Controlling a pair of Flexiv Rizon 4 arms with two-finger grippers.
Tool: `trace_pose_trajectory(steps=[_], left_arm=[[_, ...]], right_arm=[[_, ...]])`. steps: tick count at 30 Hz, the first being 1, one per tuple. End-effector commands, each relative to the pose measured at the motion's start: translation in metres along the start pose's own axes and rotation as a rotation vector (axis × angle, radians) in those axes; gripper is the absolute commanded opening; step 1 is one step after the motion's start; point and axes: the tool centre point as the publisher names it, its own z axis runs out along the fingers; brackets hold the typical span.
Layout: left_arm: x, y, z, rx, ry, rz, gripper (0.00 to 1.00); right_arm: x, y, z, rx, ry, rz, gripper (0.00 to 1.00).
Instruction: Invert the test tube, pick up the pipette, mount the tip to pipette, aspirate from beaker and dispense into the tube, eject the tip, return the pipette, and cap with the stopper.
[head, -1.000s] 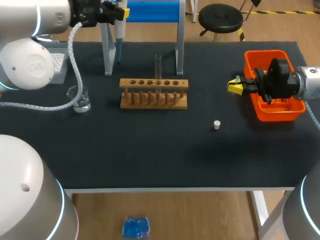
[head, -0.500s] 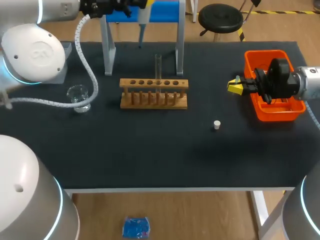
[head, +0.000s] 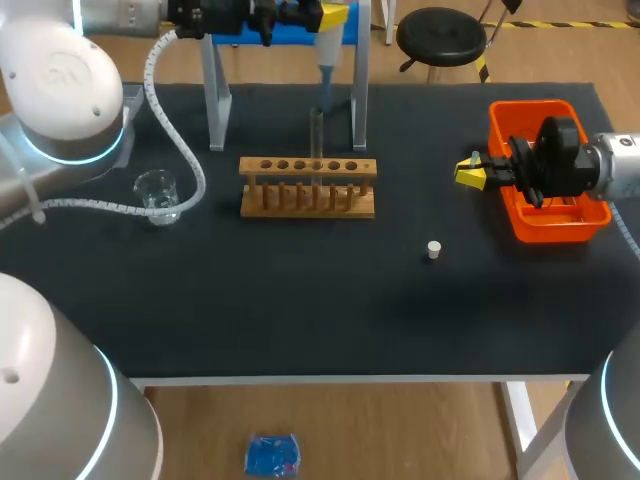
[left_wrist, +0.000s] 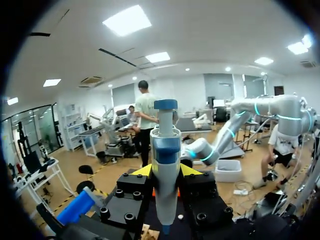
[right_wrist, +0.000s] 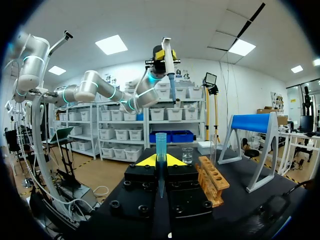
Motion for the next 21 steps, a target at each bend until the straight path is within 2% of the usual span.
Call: trace_pose_trajectory(steps=[1, 7, 9, 15, 21], left_arm=[[0.004, 0.002, 0.01, 0.04, 0.123, -0.015, 0.0], [0.016, 0.008, 0.016, 0.052, 0.14, -0.015, 0.0], [0.018, 0.012, 0.018, 0.025, 0.15, -0.021, 0.0], [0.023, 0.02, 0.019, 0.022, 0.154, -0.025, 0.0], [0.025, 0.021, 0.017, 0.03, 0.152, -0.027, 0.0]], right_arm=[[0.0, 0.0, -0.001, 0.0, 0.002, 0.0, 0.0], [0.0, 0.0, -0.001, 0.0, 0.002, 0.0, 0.0], [0.0, 0.0, -0.001, 0.0, 0.002, 0.0, 0.0], [0.0, 0.0, -0.001, 0.0, 0.002, 0.0, 0.0], [0.0, 0.0, -0.001, 0.0, 0.002, 0.0, 0.0]])
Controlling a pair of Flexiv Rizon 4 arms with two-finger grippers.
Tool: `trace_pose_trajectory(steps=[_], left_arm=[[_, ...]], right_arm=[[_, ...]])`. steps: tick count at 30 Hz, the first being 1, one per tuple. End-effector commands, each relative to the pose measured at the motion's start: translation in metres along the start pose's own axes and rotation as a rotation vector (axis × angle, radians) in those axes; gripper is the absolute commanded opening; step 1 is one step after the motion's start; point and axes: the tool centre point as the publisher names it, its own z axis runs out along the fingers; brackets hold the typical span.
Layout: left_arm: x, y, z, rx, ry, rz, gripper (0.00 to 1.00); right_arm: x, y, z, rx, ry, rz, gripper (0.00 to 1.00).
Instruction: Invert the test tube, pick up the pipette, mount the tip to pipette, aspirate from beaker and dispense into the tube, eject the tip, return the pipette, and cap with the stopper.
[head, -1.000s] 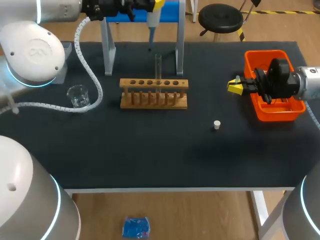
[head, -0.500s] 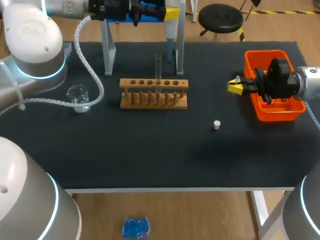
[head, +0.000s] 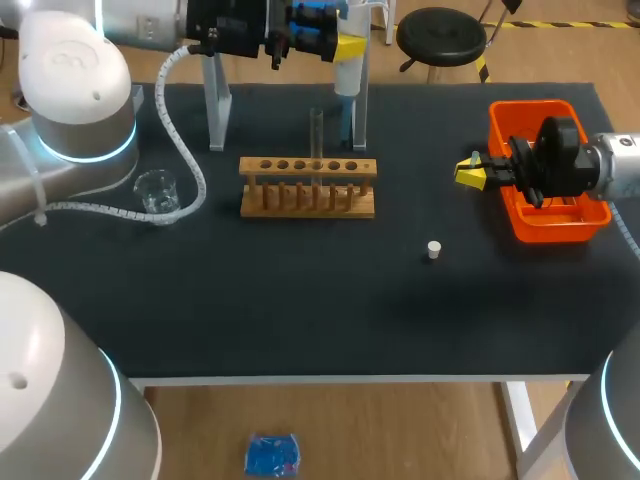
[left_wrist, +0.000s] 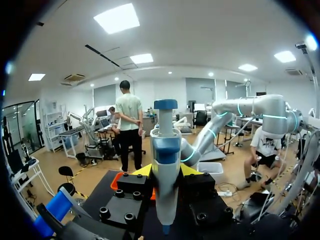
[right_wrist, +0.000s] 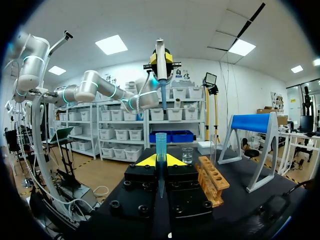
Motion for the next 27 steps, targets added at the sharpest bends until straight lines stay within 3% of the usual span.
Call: trace_pose_trajectory(steps=[1, 27], left_arm=[[0.0034, 0.0009, -0.0011, 0.003, -0.001, 0.002, 0.0], [0.0071, -0.0015, -0.0004, -0.013, -0.004, 0.001, 0.0]], right_arm=[[-0.0002, -0.0003, -0.0007, 0.0, 0.002, 0.0, 0.0], [-0.0002, -0.0003, -0.0007, 0.0, 0.002, 0.0, 0.0]])
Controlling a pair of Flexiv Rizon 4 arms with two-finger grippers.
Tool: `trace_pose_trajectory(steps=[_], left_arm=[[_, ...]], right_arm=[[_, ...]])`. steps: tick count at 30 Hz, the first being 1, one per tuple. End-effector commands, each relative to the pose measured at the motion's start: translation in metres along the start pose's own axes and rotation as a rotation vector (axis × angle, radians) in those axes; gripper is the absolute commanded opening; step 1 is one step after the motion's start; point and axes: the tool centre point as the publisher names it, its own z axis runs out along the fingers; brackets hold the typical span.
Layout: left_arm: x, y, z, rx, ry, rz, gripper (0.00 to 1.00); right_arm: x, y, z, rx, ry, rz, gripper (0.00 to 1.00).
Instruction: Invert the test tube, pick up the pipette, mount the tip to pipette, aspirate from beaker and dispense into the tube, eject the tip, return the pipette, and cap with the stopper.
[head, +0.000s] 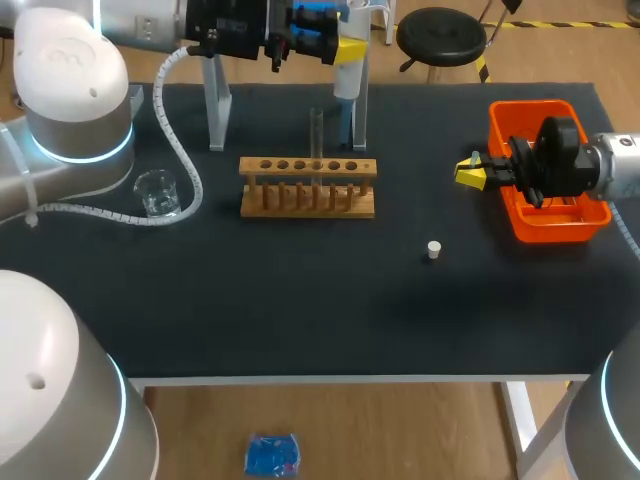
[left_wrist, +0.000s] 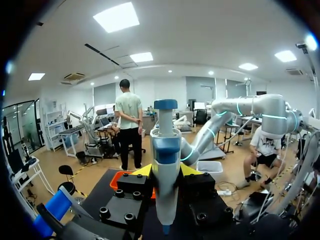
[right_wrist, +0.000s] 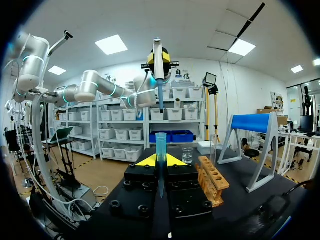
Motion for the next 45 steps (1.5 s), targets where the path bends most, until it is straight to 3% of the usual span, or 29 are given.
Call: trace_pose_trajectory(steps=[1, 16, 29, 45], left_arm=[[0.001, 0.0, 0.0, 0.004, -0.002, 0.002, 0.0], [0.001, 0.0, 0.0, 0.004, -0.002, 0.002, 0.0], [0.001, 0.0, 0.0, 0.004, -0.002, 0.002, 0.0], [0.001, 0.0, 0.0, 0.004, -0.002, 0.002, 0.0]], right_arm=[[0.0, 0.0, -0.001, 0.0, 0.002, 0.0, 0.0], [0.0, 0.0, -0.001, 0.0, 0.002, 0.0, 0.0], [-0.014, 0.009, 0.058, 0.081, 0.076, -0.242, 0.0], [-0.011, 0.011, 0.122, 0.126, 0.17, -0.306, 0.0]])
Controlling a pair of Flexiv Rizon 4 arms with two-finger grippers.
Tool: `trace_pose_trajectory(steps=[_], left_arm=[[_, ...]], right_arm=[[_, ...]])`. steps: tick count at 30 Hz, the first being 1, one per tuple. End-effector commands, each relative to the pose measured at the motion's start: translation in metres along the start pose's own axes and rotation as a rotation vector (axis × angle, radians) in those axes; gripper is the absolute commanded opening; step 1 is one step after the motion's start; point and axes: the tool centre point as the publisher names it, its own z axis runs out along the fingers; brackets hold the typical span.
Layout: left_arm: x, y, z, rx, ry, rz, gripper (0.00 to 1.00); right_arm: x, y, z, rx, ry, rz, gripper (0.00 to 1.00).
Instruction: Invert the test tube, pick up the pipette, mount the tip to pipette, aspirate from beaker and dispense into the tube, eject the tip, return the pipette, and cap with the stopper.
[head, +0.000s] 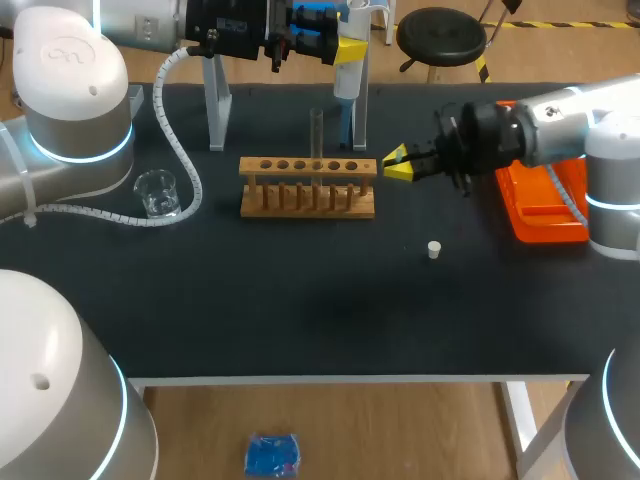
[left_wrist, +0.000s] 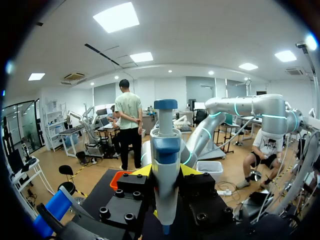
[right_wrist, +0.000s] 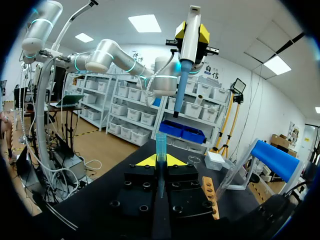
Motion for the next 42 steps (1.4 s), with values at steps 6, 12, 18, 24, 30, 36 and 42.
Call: trace_pose_trajectory(steps=[6, 12, 18, 24, 30, 36, 42], left_arm=[[0.0, 0.001, 0.0, 0.005, -0.001, 0.002, 0.0], [0.0, 0.001, 0.0, 0.005, -0.001, 0.002, 0.0], [0.0, 0.001, 0.0, 0.005, -0.001, 0.002, 0.0], [0.0, 0.001, 0.0, 0.005, -0.001, 0.002, 0.0], [0.0, 0.001, 0.0, 0.005, -0.001, 0.002, 0.0], [0.0, 0.001, 0.0, 0.005, -0.001, 0.002, 0.0], [0.0, 0.001, 0.0, 0.005, -0.001, 0.002, 0.0]], right_arm=[[-0.015, 0.0, 0.026, 0.006, 0.025, -0.013, 0.0], [-0.02, -0.001, 0.041, 0.013, 0.048, -0.02, 0.0], [-0.032, -0.003, 0.051, 0.022, 0.053, -0.02, 0.0], [-0.038, -0.004, 0.058, 0.033, 0.058, -0.02, 0.0], [-0.036, -0.003, 0.063, 0.029, 0.068, -0.017, 0.0], [-0.033, 0.004, 0.064, 0.014, 0.075, -0.02, 0.0], [-0.029, 0.009, 0.062, -0.002, 0.082, -0.029, 0.0]])
